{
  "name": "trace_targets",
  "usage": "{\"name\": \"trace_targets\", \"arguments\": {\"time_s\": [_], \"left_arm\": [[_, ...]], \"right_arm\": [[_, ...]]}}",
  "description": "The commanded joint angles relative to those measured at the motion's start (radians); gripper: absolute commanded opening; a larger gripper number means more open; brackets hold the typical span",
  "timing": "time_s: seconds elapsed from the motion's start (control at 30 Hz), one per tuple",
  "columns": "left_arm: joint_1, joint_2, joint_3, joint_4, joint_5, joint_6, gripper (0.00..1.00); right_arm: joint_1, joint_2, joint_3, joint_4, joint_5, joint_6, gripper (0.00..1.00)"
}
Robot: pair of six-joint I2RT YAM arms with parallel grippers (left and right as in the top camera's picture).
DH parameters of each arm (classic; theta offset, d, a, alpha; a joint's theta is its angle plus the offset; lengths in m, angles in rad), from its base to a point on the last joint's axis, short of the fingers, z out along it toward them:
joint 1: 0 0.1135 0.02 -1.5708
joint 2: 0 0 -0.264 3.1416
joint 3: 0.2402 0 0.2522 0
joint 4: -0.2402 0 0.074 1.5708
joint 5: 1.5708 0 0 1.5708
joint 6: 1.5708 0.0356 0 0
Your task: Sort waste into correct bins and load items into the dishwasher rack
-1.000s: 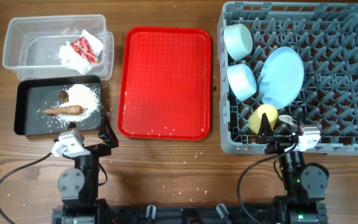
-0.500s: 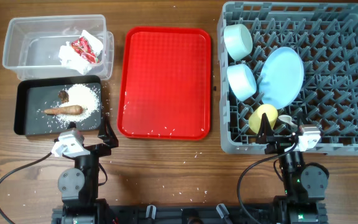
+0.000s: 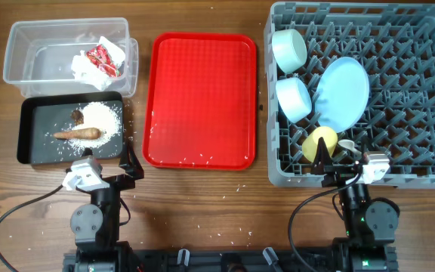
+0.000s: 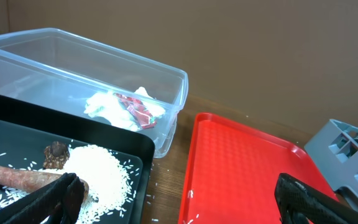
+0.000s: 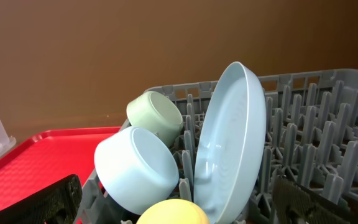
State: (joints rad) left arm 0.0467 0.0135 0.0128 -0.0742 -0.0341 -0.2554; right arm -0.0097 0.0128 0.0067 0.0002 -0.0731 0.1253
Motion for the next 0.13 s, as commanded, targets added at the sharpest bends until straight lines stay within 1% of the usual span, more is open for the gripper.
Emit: {"name": "trace_targets", "arguments": {"time_s": [0.0, 0.1], "left_arm": [[-0.005, -0.011, -0.006, 0.003, 0.008, 0.016, 1.0], [-0.005, -0.011, -0.006, 0.003, 0.008, 0.016, 1.0]], "right_arm": [[0.005, -0.008, -0.002, 0.002, 0.012, -0.018, 1.0], [0.005, -0.008, -0.002, 0.002, 0.012, -0.018, 1.0]]}}
